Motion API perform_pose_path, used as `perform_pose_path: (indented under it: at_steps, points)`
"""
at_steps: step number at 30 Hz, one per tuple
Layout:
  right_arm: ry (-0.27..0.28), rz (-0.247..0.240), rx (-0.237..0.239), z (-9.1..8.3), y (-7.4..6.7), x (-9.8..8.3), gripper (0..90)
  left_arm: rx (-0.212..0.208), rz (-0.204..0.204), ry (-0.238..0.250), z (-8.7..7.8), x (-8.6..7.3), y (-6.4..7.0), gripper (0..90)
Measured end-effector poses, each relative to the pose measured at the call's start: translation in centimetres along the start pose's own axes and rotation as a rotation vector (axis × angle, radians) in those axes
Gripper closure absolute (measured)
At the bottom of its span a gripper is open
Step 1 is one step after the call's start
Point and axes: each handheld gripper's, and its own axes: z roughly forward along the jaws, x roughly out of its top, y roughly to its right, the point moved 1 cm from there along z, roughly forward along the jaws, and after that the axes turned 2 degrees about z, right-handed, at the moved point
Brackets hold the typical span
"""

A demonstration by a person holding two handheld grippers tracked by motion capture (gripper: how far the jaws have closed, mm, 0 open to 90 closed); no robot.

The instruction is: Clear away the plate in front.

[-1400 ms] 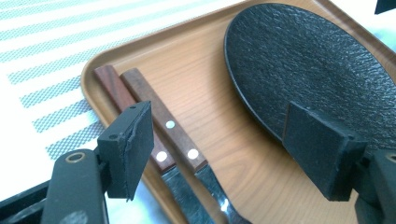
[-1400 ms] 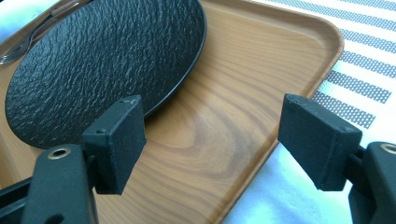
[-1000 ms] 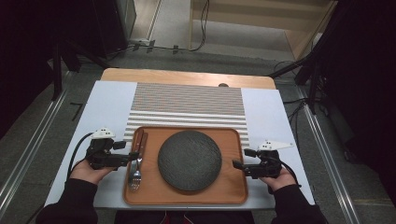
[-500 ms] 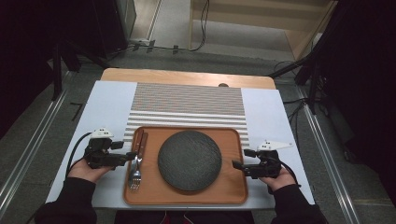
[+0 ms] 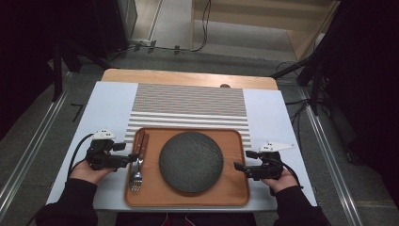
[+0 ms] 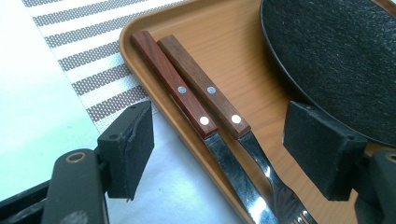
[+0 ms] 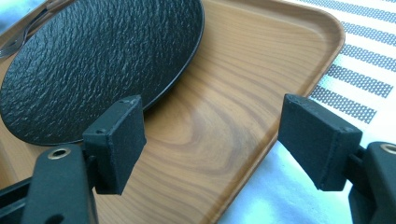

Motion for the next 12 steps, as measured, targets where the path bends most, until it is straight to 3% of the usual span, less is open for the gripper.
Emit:
perform_pose_path:
  at_steps: [12]
  points:
    - [-0.004, -0.008, -0.001, 0.07, 0.00, -0.04, 21.2, -0.008, -0.008, -0.007, 0.22, -0.02, 0.00, 25.6]
